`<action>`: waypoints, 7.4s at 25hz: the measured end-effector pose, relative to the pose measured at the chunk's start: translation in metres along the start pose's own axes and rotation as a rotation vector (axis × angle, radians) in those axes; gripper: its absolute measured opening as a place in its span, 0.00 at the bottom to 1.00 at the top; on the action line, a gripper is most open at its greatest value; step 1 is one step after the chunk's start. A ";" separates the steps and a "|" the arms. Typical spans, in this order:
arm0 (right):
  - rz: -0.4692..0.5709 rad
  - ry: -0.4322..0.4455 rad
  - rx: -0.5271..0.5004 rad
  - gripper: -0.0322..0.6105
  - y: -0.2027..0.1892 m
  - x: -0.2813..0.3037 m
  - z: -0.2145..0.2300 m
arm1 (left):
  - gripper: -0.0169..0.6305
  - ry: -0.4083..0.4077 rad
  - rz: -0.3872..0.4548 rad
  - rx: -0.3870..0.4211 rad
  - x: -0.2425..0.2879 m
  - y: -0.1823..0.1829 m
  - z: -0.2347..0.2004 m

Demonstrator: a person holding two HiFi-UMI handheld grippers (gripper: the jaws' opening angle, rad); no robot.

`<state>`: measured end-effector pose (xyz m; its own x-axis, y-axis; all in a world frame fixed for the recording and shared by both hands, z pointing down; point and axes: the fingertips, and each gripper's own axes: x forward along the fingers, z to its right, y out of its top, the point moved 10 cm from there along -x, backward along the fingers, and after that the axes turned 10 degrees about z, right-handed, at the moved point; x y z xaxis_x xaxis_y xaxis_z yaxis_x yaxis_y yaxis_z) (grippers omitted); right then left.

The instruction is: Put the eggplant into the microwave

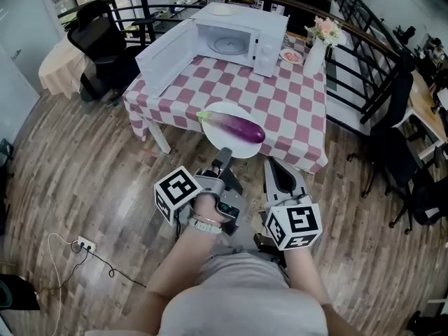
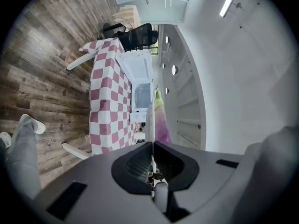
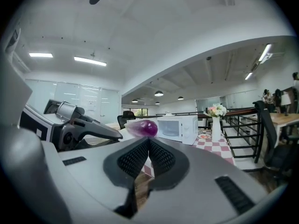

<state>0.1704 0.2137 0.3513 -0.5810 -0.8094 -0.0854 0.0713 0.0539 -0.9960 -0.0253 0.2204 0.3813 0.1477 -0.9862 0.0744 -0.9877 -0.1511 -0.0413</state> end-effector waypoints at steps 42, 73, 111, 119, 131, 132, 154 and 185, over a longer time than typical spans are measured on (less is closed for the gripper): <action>-0.020 0.032 0.115 0.09 -0.035 0.300 0.096 | 0.05 0.079 -0.005 0.003 0.275 0.138 -0.011; -0.104 -0.123 0.138 0.09 -0.070 0.397 0.130 | 0.05 0.088 -0.117 0.009 0.424 0.205 -0.032; -0.150 -0.193 0.172 0.09 -0.131 0.498 0.159 | 0.05 0.099 -0.184 -0.016 0.569 0.251 -0.117; -0.174 -0.202 0.192 0.09 -0.139 0.505 0.169 | 0.05 0.096 -0.166 -0.053 0.594 0.255 -0.133; -0.214 -0.205 0.216 0.09 -0.152 0.512 0.174 | 0.05 0.140 -0.137 -0.039 0.612 0.254 -0.140; -0.215 -0.208 0.221 0.09 -0.152 0.513 0.175 | 0.05 0.141 -0.133 -0.040 0.613 0.254 -0.140; -0.227 -0.213 0.229 0.09 -0.158 0.537 0.190 | 0.05 0.251 -0.097 -0.026 0.642 0.255 -0.130; -0.211 -0.259 0.240 0.09 -0.144 0.522 0.191 | 0.20 0.464 -0.152 -0.024 0.635 0.259 -0.101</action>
<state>0.0112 -0.3281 0.4549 -0.3822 -0.9101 0.1598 0.1776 -0.2421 -0.9539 -0.1924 -0.4379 0.5186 0.2568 -0.8181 0.5145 -0.9585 -0.2838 0.0271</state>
